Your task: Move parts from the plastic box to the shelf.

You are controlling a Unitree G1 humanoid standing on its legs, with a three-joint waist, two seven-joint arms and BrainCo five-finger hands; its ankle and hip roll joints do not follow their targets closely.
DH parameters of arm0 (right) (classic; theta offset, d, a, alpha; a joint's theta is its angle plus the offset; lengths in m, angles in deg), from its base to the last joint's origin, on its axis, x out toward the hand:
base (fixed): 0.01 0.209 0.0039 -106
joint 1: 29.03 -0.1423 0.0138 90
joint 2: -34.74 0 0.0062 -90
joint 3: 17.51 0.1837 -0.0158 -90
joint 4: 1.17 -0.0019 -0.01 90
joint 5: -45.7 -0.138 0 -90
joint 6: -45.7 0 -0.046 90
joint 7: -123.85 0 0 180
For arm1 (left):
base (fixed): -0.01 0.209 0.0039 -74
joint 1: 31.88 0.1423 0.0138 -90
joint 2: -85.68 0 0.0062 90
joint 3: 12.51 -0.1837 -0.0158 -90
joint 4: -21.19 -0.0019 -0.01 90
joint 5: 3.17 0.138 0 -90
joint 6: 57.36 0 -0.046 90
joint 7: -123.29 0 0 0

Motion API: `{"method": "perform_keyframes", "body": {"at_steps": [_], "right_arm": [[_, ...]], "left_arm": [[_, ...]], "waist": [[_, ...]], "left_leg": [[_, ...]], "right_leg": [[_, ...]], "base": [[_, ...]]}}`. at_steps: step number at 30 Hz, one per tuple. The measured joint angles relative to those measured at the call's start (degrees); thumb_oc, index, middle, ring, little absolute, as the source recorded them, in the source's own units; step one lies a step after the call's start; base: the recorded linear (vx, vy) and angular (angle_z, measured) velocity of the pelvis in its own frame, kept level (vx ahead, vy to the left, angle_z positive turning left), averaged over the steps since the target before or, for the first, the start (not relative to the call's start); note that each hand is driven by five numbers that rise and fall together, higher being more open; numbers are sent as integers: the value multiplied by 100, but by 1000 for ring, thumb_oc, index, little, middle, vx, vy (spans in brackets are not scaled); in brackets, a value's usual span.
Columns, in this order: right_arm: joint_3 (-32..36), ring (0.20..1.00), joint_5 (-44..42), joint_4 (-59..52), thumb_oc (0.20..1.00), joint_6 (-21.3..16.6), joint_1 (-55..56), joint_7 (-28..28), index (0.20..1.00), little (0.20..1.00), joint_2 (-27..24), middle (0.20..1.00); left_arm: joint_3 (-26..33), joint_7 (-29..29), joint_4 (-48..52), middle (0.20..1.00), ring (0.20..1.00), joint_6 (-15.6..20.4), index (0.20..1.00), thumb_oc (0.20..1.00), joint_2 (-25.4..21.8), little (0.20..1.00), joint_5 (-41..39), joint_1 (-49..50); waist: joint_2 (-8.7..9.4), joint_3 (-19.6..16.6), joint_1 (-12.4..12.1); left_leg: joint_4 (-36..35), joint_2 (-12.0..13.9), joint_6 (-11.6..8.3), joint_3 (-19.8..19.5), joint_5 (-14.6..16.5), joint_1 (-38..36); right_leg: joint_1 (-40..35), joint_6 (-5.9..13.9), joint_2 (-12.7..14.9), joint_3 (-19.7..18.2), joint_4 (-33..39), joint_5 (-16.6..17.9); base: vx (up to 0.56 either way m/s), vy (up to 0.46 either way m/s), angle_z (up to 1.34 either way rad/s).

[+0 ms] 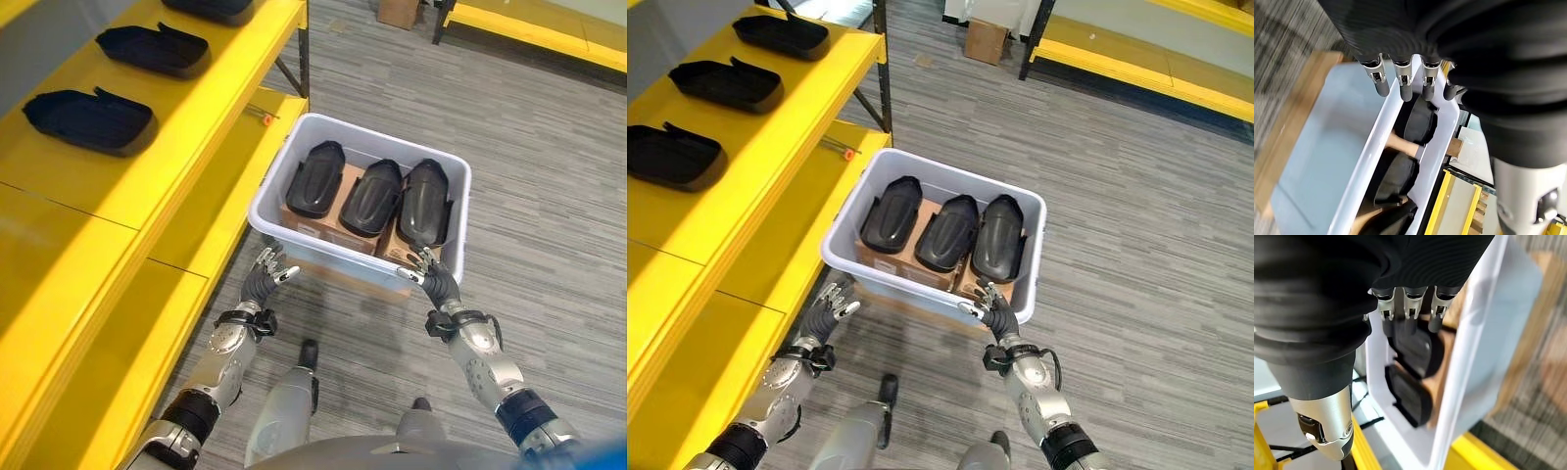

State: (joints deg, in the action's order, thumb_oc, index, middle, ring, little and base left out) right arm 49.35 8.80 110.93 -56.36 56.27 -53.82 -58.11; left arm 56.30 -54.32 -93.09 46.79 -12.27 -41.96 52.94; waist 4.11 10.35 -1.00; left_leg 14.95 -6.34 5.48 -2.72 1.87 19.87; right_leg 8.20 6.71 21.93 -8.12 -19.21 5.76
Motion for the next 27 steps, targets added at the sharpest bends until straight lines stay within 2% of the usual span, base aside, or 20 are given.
{"method": "perform_keyframes", "body": {"at_steps": [1, 2, 3, 4, 5, 6, 7, 8, 9, 10, 11, 12, 13, 14, 15, 16, 17, 22, 26, 27], "right_arm": [[-12, 1000, 0, -31, 1000, 1, 132, -7, 1000, 1000, 48, 1000], [-3, 1000, 1, -125, 1000, 0, 115, -11, 1000, 1000, 113, 1000], [17, 1000, 5, -145, 1000, -21, 150, -32, 1000, 1000, 145, 1000], [8, 1000, 6, -137, 1000, -16, 249, -36, 1000, 1000, 132, 1000], [-5, 1000, 6, -131, 1000, -6, 253, -65, 1000, 1000, 114, 1000], [-63, 1000, 5, -83, 1000, -9, 203, -78, 1000, 1000, 103, 1000], [-91, 1000, 5, -114, 1000, -12, 191, -83, 1000, 1000, 84, 1000], [-79, 1000, 4, -142, 1000, -17, 227, -75, 1000, 1000, 52, 1000], [-46, 1000, 4, -120, 1000, -19, 229, -70, 1000, 1000, -3, 1000], [-19, 1000, 6, -70, 1000, -24, 226, -60, 1000, 1000, 19, 1000], [-12, 1000, 11, -98, 1000, -46, 208, -65, 1000, 1000, -7, 1000], [-31, 1000, 23, -24, 1000, -47, 196, -95, 1000, 1000, -13, 1000], [-41, 1000, 25, 27, 1000, 21, 164, -86, 1000, 1000, 23, 1000], [-23, 1000, 27, -2, 1000, 27, 205, -92, 1000, 1000, 5, 1000], [-7, 1000, 26, -44, 1000, 22, 237, -89, 1000, 1000, -16, 1000], [19, 1000, 26, -96, 1000, 23, 190, -93, 1000, 1000, -19, 1000], [48, 1000, 26, -97, 1000, 19, 92, -93, 1000, 1000, -21, 1000], [97, 1000, 25, -80, 1000, 0, 28, -96, 1000, 1000, -21, 1000], [100, 1000, 25, -79, 1000, -19, 27, -99, 1000, 1000, -30, 1000], [94, 1000, 24, -58, 1000, -28, 56, -100, 1000, 1000, -24, 1000]], "left_arm": [[21, 0, 9, 1000, 1000, 4, 1000, 1000, -34, 1000, 2, 16], [96, 9, 37, 1000, 1000, 13, 1000, 1000, -78, 1000, 0, 189], [11, -5, 36, 1000, 1000, -30, 1000, 1000, -112, 1000, 7, 250], [-16, -3, 96, 1000, 1000, -23, 1000, 1000, -48, 1000, 6, 298], [17, -5, 81, 1000, 1000, 4, 1000, 1000, 70, 1000, 4, 287], [80, -9, 18, 1000, 1000, 7, 1000, 1000, 84, 1000, 5, 253], [46, -17, 11, 1000, 1000, 4, 1000, 1000, 98, 1000, 6, 234], [38, -60, -24, 1000, 1000, -13, 1000, 1000, 143, 1000, 6, 198], [43, -78, -21, 1000, 1000, -13, 1000, 1000, 236, 1000, 5, 202], [49, -80, -15, 1000, 1000, -6, 1000, 1000, 273, 1000, 3, 195], [62, -100, 42, 1000, 1000, 31, 1000, 1000, 220, 1000, 3, 191], [126, -114, 101, 1000, 1000, 33, 1000, 1000, 207, 1000, -1, 277], [223, -111, 74, 1000, 1000, 18, 1000, 1000, 237, 1000, -7, 329], [297, -98, 16, 1000, 1000, 13, 1000, 1000, 291, 1000, -10, 457], [226, -110, -2, 1000, 1000, 10, 1000, 1000, 281, 1000, -8, 537], [220, -123, 25, 1000, 1000, 6, 1000, 1000, 209, 1000, -9, 580], [224, -125, 87, 1000, 1000, 7, 1000, 1000, 159, 1000, -8, 588], [239, -130, 116, 1000, 1000, 7, 1000, 1000, 182, 1000, -8, 520], [242, -165, 132, 1000, 1000, 7, 1000, 1000, 194, 1000, -10, 578], [266, -211, 157, 1000, 1000, -1, 1000, 1000, 170, 1000, -10, 621]], "waist": [[4, 18, 9], [-96, 63, -26], [-209, 102, 73], [-272, 100, 84], [-380, 170, 63], [-475, 223, 114], [-408, 245, 168], [-286, 211, 219], [-273, 219, 213], [-161, 261, 262], [-126, 298, 364], [-117, 303, 250], [9, 303, 81], [-72, 274, 45], [-159, 252, 70], [-171, 245, 82], [-164, 233, 95], [-164, 71, 198], [-167, -66, 195], [-118, -57, 182]], "left_leg": [[-14, -79, 182, 101, 12, -116], [-53, -63, 256, 244, 28, -233], [-308, -100, 322, 279, -46, -460], [-474, -106, 325, 329, -97, -599], [-679, -15, 487, 341, -256, -738], [-874, 113, 457, 346, -325, -822], [-1095, 68, 366, 422, -448, -908], [-1246, -81, 203, 537, -475, -966], [-1310, -139, -59, 681, -295, -1006], [-1043, -186, -288, 880, -60, -940], [273, -257, 444, 638, 277, -412], [405, -196, 518, 677, 508, -419], [357, -218, 344, 825, 592, -499], [127, -188, 240, 804, 515, -613], [-225, -147, 245, 733, 307, -787], [-741, -127, 214, 691, 29, -1058], [-862, -129, 281, 697, -37, -1173], [-1008, -60, 257, 675, -33, -1294], [-985, 134, 24, 635, -20, -1297], [-524, 224, -221, 570, 40, -1074]], "right_leg": [[149, -29, -30, -13, -227, 141], [456, 28, 58, 181, -753, 534], [634, 21, 92, 425, -1211, 191], [757, 65, -56, 589, -1326, -80], [1004, 72, -492, 697, -1692, -641], [1146, 59, -1084, 710, -1563, -1005], [1238, 35, -1428, 865, -1095, -1156], [1244, -1, -1400, 1181, -556, -1142], [1192, -158, -1391, 1460, 104, -1037], [1196, -147, -1272, 1502, 476, -891], [1206, 53, -1010, 1418, 491, -765], [1252, 206, -945, 1308, 440, -744], [1334, 145, -866, 1137, 397, -705], [1289, 94, -952, 1082, 422, -711], [1114, 32, -1060, 1056, 632, -651], [731, -5, -1237, 1135, 859, -620], [391, -18, -1303, 1222, 1062, -621], [-79, -120, -1485, 1209, 1640, -535], [-195, -278, -1716, 1228, 1810, -462], [-277, -621, -1868, 1235, 1737, -586]], "base": [[79, 409, -48], [70, 229, -52], [50, 219, -64], [40, 152, -50], [33, 68, -51], [59, 6, -45], [50, -23, -15], [57, -86, -7], [74, -110, 15], [102, -135, 50], [101, -121, 33], [55, -81, -11], [48, -117, -57], [45, -105, -37], [130, -224, -1], [185, -280, -3], [191, -295, -8], [94, -208, -4], [54, -211, 4], [-6, -107, 20]]}}
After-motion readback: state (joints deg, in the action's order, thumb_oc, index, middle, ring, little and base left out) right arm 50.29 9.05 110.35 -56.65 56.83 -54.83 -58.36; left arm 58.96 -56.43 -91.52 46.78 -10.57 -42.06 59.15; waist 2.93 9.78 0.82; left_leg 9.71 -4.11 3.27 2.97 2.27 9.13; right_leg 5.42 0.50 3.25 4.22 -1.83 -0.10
